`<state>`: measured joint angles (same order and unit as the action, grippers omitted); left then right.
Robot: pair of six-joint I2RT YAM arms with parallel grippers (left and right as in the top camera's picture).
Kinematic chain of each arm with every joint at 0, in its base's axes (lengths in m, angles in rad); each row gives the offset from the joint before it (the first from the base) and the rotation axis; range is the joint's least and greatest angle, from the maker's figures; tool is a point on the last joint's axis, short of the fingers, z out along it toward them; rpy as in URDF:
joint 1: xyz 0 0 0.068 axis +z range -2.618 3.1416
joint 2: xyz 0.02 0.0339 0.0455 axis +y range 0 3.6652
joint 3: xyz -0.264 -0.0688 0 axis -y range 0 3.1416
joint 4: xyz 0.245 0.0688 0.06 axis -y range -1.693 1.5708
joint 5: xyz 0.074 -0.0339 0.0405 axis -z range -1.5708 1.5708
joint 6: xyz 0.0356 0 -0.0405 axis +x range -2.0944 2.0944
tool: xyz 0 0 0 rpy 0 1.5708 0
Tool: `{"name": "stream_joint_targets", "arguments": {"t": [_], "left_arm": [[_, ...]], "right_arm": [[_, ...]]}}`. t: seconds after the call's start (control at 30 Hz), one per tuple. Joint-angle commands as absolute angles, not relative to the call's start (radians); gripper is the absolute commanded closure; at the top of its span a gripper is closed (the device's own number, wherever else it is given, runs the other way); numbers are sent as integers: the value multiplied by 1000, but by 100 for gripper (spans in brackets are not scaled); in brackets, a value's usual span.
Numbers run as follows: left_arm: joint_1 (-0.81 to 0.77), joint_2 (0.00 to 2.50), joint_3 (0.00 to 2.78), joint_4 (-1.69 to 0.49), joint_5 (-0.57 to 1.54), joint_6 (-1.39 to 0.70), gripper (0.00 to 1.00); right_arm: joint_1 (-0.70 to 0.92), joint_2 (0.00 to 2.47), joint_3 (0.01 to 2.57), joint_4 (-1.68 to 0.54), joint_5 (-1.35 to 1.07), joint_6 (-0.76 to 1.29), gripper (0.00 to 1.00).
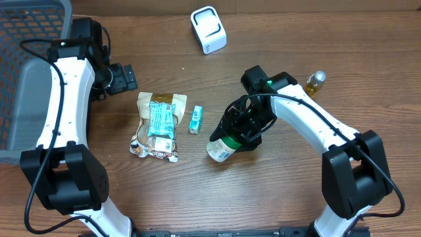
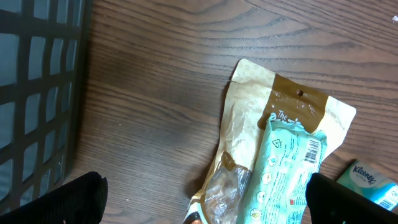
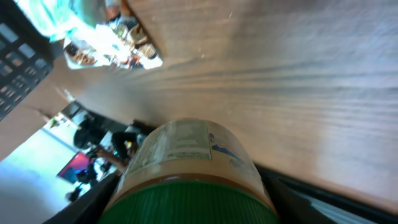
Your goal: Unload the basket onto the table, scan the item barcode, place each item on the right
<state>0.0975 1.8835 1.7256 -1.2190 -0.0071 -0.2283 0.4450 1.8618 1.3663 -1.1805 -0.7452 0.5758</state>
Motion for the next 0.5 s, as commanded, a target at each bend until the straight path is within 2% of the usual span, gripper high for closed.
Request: {"name": "stream_joint_targets", "arguments": {"t": [0.0, 0.23, 0.33, 0.47], "left_arm": [[91, 1877, 1721, -1218, 0, -213, 0], [91, 1877, 1721, -1218, 0, -213, 0], [91, 1877, 1721, -1218, 0, -213, 0], [91, 1877, 1721, -1218, 0, -213, 0]], "right_arm": [[443, 1859, 1395, -1161, -652, 579, 76], [443, 1859, 1395, -1080, -384, 579, 75], [443, 1859, 1395, -1039, -347, 577, 67], [443, 1859, 1395, -984, -310, 575, 69]]}}
